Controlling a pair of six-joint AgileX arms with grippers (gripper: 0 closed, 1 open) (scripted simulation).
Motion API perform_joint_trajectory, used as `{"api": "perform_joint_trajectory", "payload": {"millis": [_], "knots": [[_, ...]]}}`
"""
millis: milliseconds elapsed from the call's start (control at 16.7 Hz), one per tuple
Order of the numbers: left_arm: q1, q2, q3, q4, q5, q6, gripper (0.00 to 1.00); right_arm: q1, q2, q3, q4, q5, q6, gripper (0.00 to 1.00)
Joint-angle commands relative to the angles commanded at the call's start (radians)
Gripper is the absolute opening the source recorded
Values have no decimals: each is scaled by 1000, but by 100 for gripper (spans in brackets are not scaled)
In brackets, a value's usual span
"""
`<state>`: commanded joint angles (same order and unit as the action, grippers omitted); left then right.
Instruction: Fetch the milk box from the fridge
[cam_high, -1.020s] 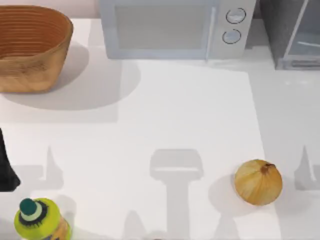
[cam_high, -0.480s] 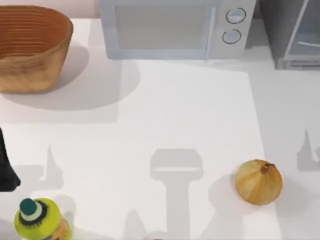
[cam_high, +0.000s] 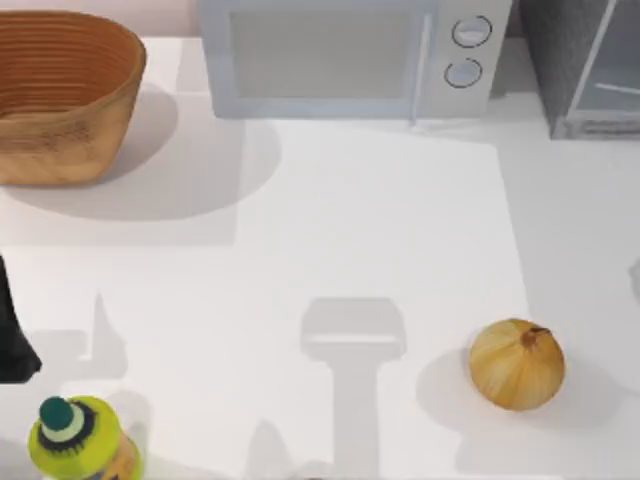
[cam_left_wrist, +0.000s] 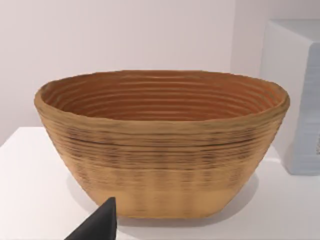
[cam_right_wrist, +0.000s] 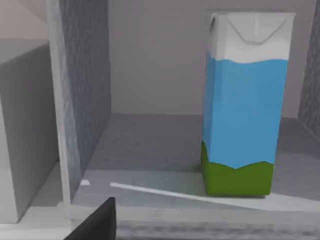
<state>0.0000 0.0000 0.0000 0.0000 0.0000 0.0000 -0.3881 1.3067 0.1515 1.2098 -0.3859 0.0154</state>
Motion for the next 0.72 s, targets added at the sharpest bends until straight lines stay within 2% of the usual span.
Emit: {"api": "perform_joint_trajectory", "payload": {"millis": [360,720], "knots": [[0,0,0,0,0,0,100,-118,401,30,335,-103,1,100],[0,0,0,0,0,0,100,-145,487,33,408,-128,3,100]]}}
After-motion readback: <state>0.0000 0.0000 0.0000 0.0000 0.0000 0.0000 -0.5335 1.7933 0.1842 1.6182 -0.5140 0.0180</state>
